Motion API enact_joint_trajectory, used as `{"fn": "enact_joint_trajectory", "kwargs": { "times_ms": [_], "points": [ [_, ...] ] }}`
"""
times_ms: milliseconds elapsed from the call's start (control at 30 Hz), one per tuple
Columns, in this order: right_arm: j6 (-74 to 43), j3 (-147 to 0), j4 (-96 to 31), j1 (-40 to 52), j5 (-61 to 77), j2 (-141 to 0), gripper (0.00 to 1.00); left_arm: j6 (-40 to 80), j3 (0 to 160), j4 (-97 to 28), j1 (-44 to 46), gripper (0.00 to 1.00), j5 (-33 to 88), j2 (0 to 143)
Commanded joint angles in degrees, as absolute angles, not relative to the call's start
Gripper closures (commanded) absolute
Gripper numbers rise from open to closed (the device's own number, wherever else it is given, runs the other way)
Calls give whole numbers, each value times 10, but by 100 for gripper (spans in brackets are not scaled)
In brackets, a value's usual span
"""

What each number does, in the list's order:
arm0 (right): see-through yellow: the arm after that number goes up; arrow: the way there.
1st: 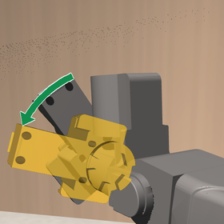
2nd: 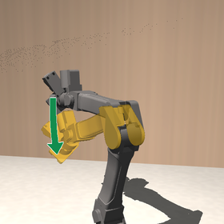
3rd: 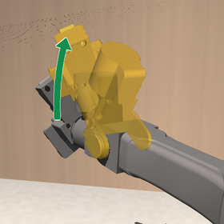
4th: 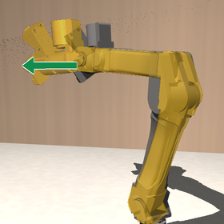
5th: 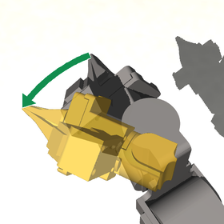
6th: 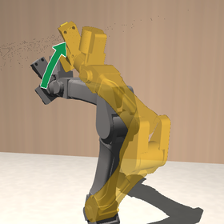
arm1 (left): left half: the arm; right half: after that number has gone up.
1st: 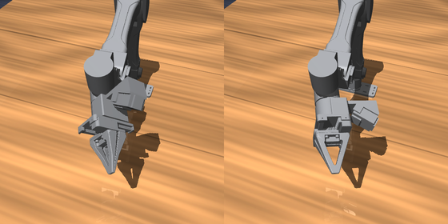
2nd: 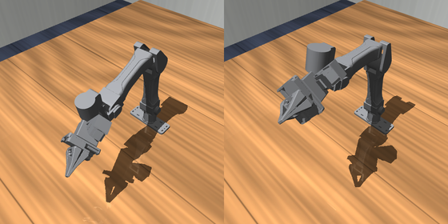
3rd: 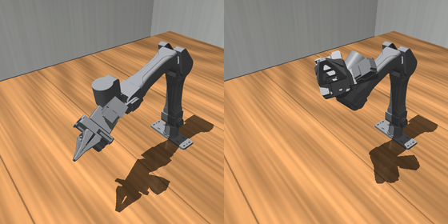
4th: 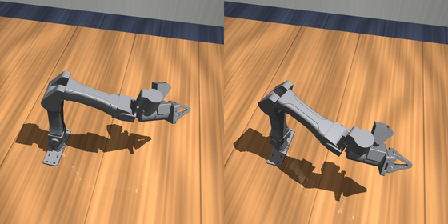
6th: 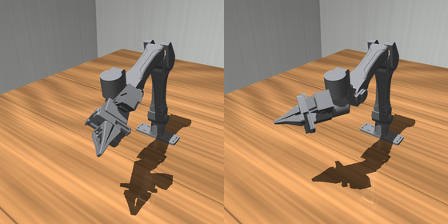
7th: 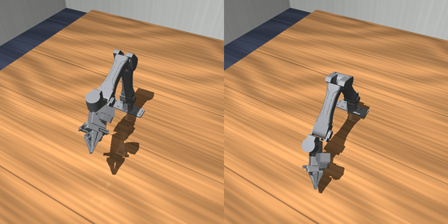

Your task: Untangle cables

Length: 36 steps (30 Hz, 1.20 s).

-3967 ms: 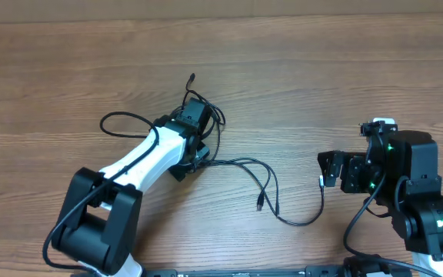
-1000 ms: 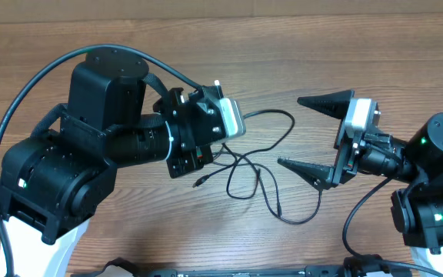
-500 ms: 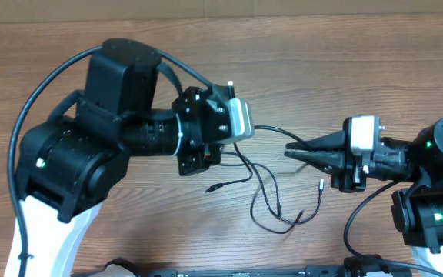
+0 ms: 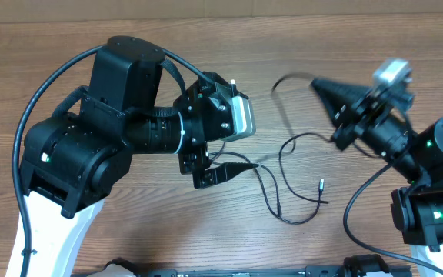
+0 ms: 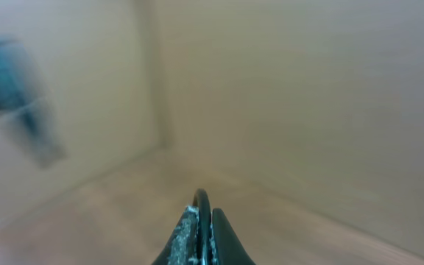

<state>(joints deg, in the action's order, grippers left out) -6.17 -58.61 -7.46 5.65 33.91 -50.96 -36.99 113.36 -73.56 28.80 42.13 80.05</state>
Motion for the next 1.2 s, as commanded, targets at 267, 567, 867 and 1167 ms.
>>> {"fn": "enact_joint_trajectory", "kwargs": {
  "times_ms": [267, 567, 867, 1167],
  "points": [
    [-78, -593, 10, 46, -259, -518, 96, -358, 1141, -736, 289, 0, 413, 801],
    [-53, -593, -35, -124, -353, -603, 96, -358, 1141, -736, 289, 0, 413, 801],
    [-216, -593, -197, -429, -293, -657, 96, -358, 1141, -737, 289, 0, 378, 802],
    [-317, -593, -252, -574, -101, -800, 96, -345, 1141, -736, 289, 0, 377, 803]
  ]
}}
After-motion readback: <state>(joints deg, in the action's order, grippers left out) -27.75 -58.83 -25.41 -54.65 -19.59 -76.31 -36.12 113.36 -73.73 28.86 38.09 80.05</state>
